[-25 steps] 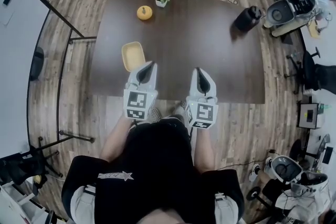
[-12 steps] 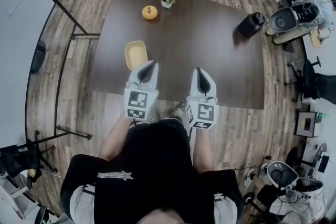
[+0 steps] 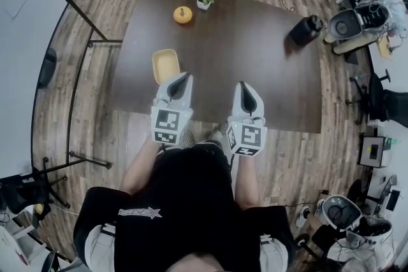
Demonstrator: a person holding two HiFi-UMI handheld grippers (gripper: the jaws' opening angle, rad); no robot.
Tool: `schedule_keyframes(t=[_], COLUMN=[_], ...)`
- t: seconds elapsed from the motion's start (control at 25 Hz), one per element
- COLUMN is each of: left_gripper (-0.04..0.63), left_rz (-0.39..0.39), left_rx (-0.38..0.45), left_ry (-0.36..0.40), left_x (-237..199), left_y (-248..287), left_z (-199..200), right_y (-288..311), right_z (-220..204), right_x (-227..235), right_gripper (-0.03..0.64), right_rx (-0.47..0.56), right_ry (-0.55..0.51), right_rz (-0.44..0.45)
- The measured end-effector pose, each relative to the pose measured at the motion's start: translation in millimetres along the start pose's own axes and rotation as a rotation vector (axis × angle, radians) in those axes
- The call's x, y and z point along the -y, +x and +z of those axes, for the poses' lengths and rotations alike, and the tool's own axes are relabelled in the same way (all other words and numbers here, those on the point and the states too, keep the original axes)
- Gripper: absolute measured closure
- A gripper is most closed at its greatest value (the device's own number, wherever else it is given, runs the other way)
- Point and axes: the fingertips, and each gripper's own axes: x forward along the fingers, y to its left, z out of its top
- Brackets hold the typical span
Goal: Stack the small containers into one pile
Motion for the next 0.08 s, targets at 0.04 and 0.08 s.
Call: schedule_keyframes(t=[0.04,0.08], left_gripper=[0.584,0.584], left_rz=[0.000,0.000], left_rx=[0.001,0.001], left_ry=[0.001,0.002], left_x=[-0.8,-1.5], left_y=[0.0,0.0], left_z=[0.0,0.0], right_y=[0.7,1.3], right_z=[-0.1,-0.2], right_x=[-0.5,-0.9], right_gripper=[0.612,0.612], right_rx=[0.000,-0.001], right_ry=[0.000,-0.001], right_rz=[0.000,0.000])
